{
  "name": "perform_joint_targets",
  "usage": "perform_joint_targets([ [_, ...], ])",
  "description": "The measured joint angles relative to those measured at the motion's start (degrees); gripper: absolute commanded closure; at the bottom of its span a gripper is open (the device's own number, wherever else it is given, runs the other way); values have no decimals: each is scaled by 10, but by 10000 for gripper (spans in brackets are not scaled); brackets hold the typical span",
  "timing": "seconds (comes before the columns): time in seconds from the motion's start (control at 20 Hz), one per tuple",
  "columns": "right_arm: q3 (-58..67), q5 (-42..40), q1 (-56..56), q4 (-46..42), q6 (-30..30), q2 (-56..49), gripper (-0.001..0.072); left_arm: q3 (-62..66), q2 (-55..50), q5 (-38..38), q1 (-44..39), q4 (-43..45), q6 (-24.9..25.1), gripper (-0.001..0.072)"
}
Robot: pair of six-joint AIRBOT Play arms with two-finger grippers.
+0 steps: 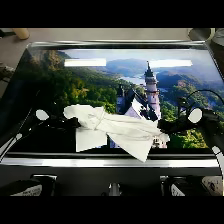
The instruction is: Fold the shirts.
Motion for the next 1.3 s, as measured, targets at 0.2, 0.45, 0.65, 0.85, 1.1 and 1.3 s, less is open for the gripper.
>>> perform_joint_targets([
  [0.2,2,16,0,0,-3,3,690,15,-2,15,-5,10,2,683],
  [0.45,87,18,0,-19,-35,34,690,122,113,-23,-5,51,47,683],
  [0.65,296,14,0,-75,-45,80,690,309,259,-43,-5,143,30,683],
  [0.85,500,1,0,-114,-38,133,691,509,360,-49,-5,238,-56,683],
  [1.1,591,14,0,-132,-27,185,691,595,402,-52,-5,289,-110,682],
  [1.3,606,80,0,-134,-25,170,691,610,384,-59,-5,355,-118,682],
])
